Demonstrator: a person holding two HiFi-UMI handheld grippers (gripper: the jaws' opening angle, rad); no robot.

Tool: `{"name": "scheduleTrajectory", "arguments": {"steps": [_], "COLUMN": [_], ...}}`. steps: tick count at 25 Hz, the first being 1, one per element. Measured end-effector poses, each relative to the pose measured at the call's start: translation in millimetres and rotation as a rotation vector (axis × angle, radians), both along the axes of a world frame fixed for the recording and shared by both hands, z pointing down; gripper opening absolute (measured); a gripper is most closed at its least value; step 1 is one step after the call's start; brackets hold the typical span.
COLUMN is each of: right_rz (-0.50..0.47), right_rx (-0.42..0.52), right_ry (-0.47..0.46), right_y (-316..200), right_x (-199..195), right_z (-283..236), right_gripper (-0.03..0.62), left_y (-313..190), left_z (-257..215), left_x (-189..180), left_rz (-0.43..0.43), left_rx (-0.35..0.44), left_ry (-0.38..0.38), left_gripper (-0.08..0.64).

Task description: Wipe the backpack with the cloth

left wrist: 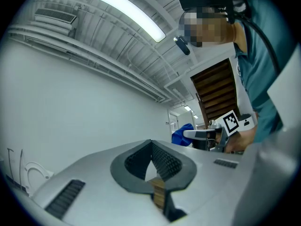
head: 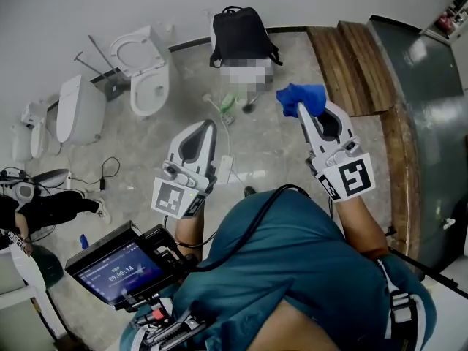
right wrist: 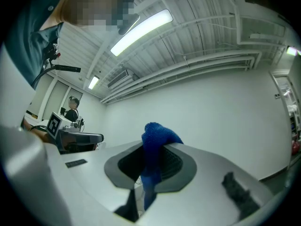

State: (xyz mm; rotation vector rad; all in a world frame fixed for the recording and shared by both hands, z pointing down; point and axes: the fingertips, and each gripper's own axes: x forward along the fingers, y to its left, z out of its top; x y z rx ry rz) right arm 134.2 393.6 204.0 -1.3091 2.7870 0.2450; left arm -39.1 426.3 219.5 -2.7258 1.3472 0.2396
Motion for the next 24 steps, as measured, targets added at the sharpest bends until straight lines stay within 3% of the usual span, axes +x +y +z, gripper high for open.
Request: {"name": "scheduleTrajectory", "arguments": {"steps": [24], "right_rz": [0.006], "right_rx": [-0.002], "right_ry": [0.022], "right_y": [21.5], "right_x": [28.7], "right_z": [-5.6], "right_gripper": [0.051], "left_y": [27.7], "left_z": [-11.6], "left_x": [33.5], "left_rz": [-0.011], "left_rx": [0.002], "left_ry": [-0.012], "left_gripper": [0.005]}}
